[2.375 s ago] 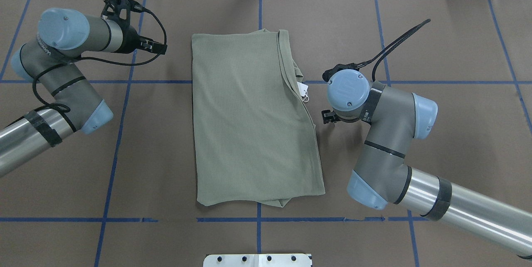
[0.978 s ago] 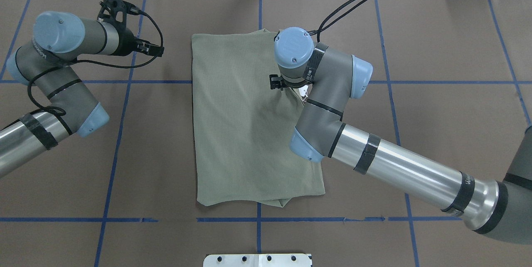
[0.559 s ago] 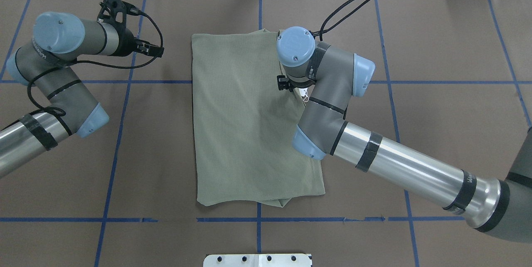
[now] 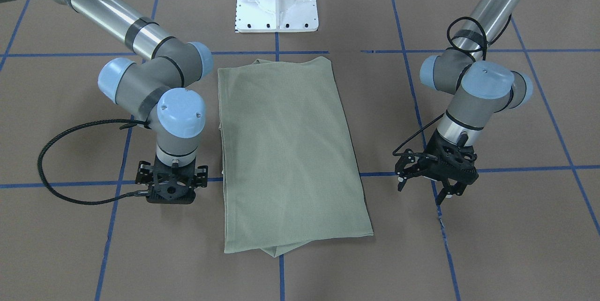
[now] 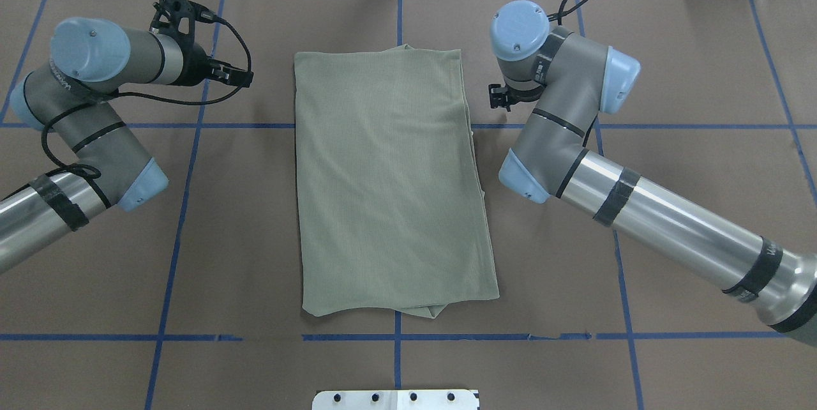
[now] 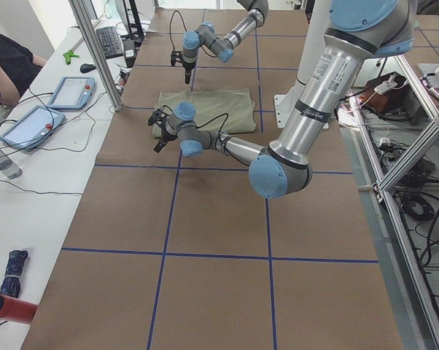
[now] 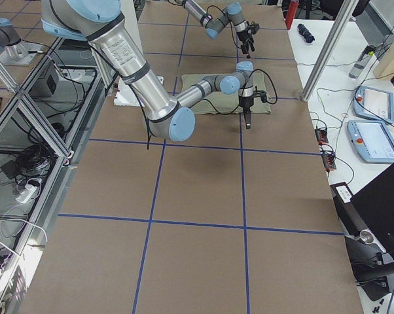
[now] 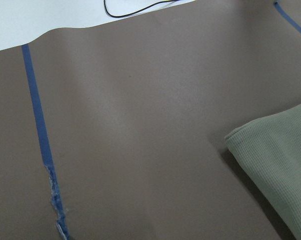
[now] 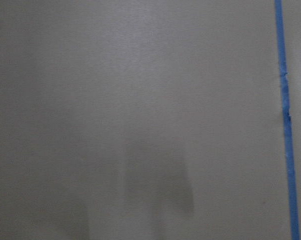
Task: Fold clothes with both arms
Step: 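Move both grippers down to the folded shirt's corners nearest the robot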
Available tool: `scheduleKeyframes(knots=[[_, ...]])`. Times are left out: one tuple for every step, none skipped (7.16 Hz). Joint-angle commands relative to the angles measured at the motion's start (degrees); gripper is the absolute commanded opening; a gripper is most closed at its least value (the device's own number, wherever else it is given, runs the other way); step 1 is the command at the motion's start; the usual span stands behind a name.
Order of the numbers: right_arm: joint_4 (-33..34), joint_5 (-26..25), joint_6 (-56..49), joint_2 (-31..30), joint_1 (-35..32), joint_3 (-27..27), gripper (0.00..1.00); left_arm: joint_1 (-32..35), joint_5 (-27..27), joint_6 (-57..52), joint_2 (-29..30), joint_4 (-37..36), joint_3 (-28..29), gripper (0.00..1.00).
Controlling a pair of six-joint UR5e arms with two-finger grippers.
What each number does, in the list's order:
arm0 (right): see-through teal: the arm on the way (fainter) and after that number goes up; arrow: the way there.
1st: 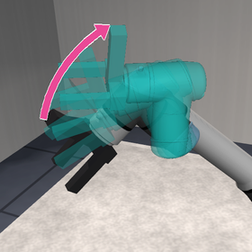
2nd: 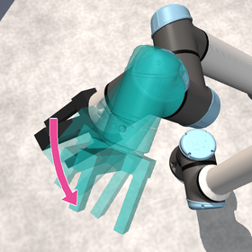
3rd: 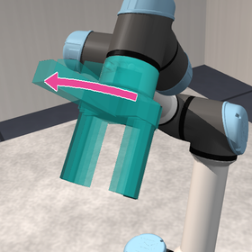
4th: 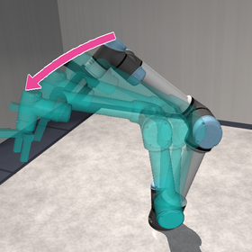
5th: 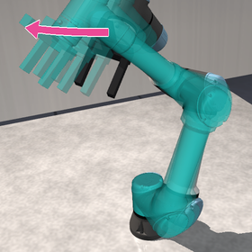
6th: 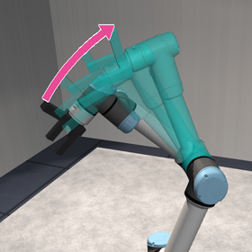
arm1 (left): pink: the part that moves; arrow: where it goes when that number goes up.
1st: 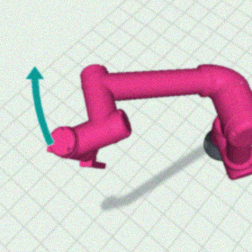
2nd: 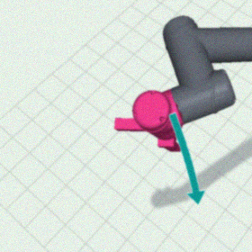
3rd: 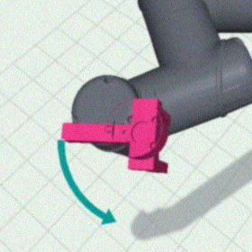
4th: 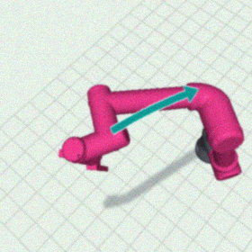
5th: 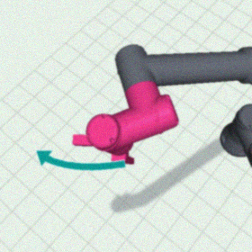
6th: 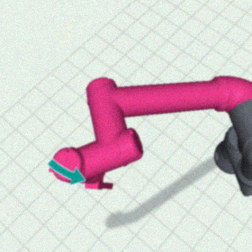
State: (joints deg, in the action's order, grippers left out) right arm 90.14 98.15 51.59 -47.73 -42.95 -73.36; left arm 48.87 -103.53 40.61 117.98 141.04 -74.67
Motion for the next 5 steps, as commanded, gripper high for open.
scheduleKeyframes(knots=[[-0.5, 1.9, -0.8, -1.7, -1.7, -6.2, 1.00, 0.0, -4.3, 5.7, -0.3, -0.2, -2.7, 1.00], [-0.6, 5.4, 2.4, -4.5, -1.7, -13.9, 1.00, -0.5, -6.6, 12.8, -0.9, -0.8, -6.6, 1.00], [-3.3, 7.5, 6.1, -10.0, -0.7, -22.8, 1.00, -4.6, -6.2, 19.0, -4.4, -0.8, -12.3, 1.00], [-11.8, 7.7, 13.3, -15.6, 1.4, -27.4, 1.00, -7.4, -4.3, 25.2, -7.4, -0.8, -18.0, 1.00], [-22.1, 7.4, 21.7, -18.9, 3.8, -28.8, 1.00, -11.9, -1.5, 30.8, -11.3, -0.9, -24.2, 1.00]])
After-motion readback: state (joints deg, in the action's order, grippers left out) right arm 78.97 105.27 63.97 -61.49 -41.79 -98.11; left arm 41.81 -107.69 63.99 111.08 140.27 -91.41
